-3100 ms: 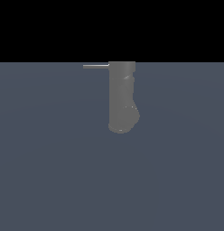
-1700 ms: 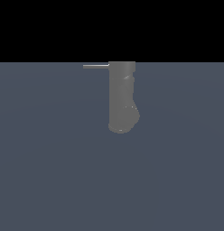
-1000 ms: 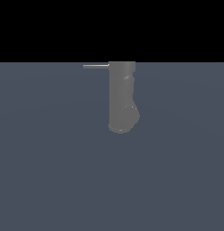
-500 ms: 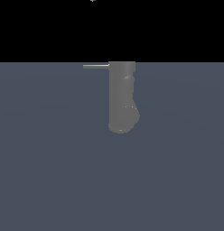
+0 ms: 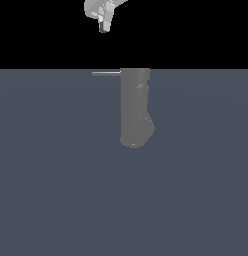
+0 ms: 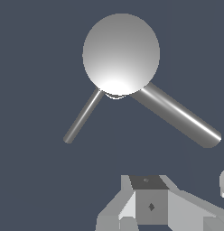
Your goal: Turn on the faucet by rotating a designated handle.
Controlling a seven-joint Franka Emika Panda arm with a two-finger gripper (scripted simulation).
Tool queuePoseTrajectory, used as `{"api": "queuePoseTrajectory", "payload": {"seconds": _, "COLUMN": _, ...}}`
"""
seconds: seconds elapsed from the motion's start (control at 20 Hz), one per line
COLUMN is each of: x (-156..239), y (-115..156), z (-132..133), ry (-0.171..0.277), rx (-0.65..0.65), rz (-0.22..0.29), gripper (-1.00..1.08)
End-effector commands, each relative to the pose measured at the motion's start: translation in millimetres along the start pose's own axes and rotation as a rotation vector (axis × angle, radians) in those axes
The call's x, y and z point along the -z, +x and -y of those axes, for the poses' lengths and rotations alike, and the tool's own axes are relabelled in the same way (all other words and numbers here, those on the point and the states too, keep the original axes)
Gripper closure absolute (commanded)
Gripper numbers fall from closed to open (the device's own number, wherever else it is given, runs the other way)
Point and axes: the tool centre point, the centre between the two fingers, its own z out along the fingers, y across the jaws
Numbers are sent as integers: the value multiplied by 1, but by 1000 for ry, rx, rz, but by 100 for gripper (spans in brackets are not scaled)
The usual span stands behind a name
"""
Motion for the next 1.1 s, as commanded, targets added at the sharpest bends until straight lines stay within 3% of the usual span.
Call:
{"api": "queuePoseTrajectory", "payload": {"seconds": 0.0, "x": -11, "y": 7, "z": 14, "ry": 1, "rx": -72, "rz": -5, "gripper": 108}}
{"api": "queuePoseTrajectory", "payload": {"seconds": 0.65, "x": -71, "y": 36, "z": 79, "ry": 8, "rx": -421, "rz": -73, "gripper": 108}}
{"api": "queuePoseTrajectory", "payload": {"seconds": 1.05, "x": -96, "y": 45, "z": 104, "ry": 20, "rx": -555, "rz": -118, "gripper": 108}}
